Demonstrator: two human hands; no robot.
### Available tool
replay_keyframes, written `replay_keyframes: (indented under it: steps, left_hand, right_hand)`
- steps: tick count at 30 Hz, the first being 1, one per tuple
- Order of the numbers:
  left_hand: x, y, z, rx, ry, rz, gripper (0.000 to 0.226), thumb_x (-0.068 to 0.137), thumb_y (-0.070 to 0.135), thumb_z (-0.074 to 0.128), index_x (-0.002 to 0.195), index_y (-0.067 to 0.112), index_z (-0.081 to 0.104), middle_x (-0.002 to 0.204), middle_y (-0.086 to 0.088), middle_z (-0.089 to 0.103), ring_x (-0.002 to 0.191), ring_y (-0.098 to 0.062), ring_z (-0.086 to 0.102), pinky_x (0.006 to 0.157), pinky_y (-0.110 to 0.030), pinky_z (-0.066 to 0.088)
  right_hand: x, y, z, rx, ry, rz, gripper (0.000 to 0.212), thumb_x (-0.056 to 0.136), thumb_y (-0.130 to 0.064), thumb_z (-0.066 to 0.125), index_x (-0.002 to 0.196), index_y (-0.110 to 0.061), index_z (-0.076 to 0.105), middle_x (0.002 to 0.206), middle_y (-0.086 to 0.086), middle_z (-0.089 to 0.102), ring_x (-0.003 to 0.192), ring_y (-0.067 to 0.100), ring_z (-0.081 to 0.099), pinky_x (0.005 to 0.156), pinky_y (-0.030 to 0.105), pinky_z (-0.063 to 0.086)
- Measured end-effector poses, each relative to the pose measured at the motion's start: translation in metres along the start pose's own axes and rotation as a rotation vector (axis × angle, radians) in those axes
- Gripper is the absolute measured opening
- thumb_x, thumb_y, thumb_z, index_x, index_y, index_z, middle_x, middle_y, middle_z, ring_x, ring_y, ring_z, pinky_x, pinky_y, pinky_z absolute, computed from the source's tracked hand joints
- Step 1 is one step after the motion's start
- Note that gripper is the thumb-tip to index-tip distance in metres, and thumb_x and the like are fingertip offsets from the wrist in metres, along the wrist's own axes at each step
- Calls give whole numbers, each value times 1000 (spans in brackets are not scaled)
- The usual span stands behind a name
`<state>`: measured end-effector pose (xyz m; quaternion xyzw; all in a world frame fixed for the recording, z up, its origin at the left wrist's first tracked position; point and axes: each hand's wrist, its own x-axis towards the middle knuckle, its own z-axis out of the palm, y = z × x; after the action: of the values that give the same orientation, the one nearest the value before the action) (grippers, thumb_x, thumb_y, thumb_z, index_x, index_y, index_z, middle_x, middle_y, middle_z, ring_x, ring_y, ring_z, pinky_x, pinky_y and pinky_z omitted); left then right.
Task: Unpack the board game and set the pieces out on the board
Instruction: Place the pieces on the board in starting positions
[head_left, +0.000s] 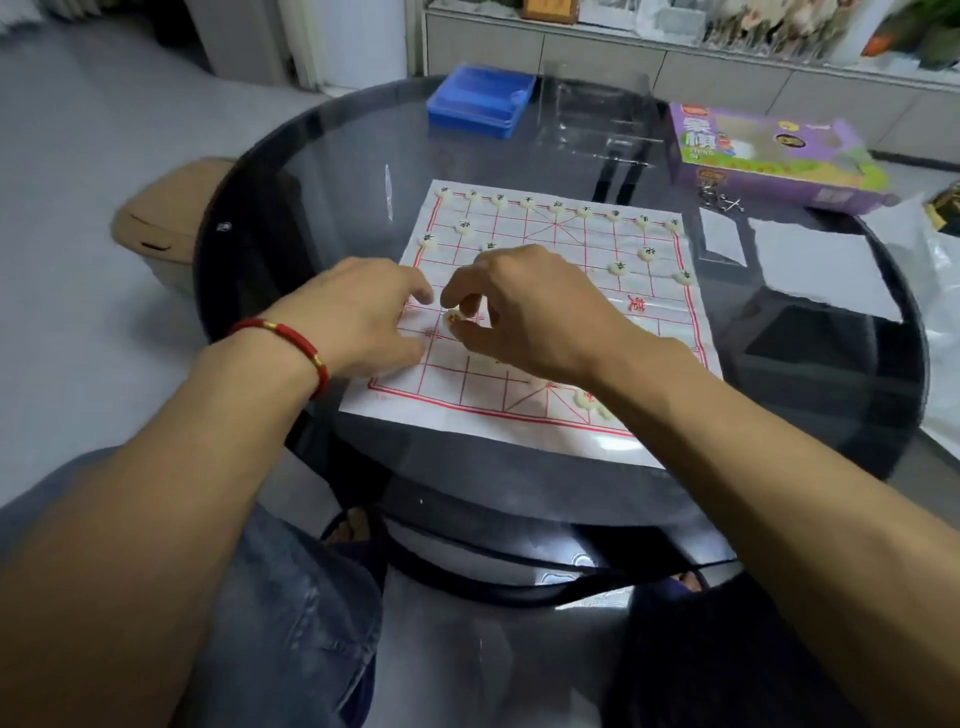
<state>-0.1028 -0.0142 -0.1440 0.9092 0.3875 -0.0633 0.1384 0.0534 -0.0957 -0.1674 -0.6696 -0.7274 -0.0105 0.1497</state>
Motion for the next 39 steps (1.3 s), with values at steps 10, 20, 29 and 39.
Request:
replay_keyframes:
  steps: [10, 20, 29, 39]
  left_hand:
    - [-6, -17, 9, 137, -94, -46, 70, 85, 53, 66, 147, 34, 40, 145, -5, 37, 137, -29, 27, 109, -53, 34]
    - [-7, -16, 9, 149, -98, -51, 76, 87, 50, 68, 152, 34, 33, 152, -7, 32, 142, -31, 24, 111, -52, 34]
    - [-4, -16, 9, 69, -40, 12, 71, 89, 42, 69, 151, 33, 37, 149, -5, 41, 138, -31, 32, 109, -51, 38]
    - [-4, -9, 6, 14, 11, 22, 59, 92, 31, 69, 146, 32, 46, 150, -2, 47, 132, -28, 46, 106, -46, 47]
  right_hand:
    - [15, -10, 19, -102, -132, 18, 26, 98, -29, 61, 120, -20, 71, 112, 2, 70, 93, 20, 65, 77, 40, 61]
    - [17, -13, 17, -127, -150, 5, 26, 98, -29, 64, 121, -21, 70, 114, 2, 69, 96, 21, 65, 79, 41, 61]
    - [3, 14, -19, -91, -87, 88, 23, 97, -22, 65, 119, -19, 73, 114, 0, 74, 96, 17, 68, 82, 35, 60]
    - [-7, 3, -2, -103, -247, 32, 26, 94, -29, 69, 120, -25, 70, 114, -3, 69, 96, 15, 63, 83, 36, 60]
